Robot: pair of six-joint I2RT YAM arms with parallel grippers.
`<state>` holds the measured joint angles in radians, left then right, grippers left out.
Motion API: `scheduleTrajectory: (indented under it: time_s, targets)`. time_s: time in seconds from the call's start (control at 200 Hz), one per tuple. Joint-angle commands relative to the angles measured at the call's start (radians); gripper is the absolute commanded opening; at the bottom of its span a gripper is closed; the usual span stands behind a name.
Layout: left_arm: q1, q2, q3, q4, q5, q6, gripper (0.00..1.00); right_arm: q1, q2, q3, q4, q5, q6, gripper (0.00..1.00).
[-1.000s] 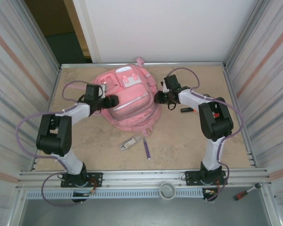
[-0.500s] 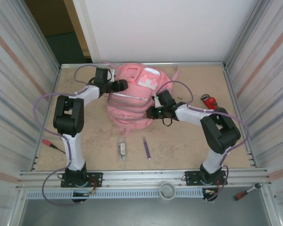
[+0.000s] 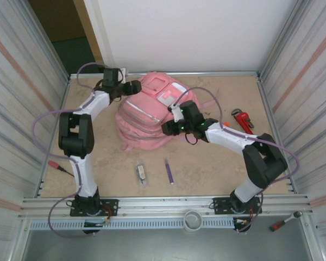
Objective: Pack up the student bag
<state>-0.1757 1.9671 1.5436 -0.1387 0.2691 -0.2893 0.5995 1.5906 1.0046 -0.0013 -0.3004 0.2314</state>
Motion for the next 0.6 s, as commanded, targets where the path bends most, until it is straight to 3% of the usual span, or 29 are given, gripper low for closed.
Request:
scheduleTrajectory:
  time_s: [0.0, 0.095, 0.336, 0.416, 0.591]
  targets:
    - [-0.002, -0.184, -0.122, 0.02, -0.062, -0.029, 0.79, -0.074, 0.019, -0.005, 0.038, -0.043, -0.122, 0.48]
    - [-0.016, -0.274, -0.245, -0.003, -0.015, -0.053, 0.78, -0.079, 0.083, 0.045, 0.014, -0.069, -0.211, 0.57]
    - [-0.156, -0.557, -0.573, 0.02, -0.091, -0.084, 0.76, -0.125, 0.104, 0.084, 0.04, -0.12, -0.215, 0.58]
    - [-0.201, -0.619, -0.651, 0.03, -0.102, -0.132, 0.73, -0.111, 0.1, 0.095, -0.003, -0.061, -0.263, 0.57]
    - [-0.401, -0.639, -0.741, 0.14, -0.172, -0.234, 0.66, -0.182, 0.13, 0.13, 0.046, -0.053, -0.101, 0.56]
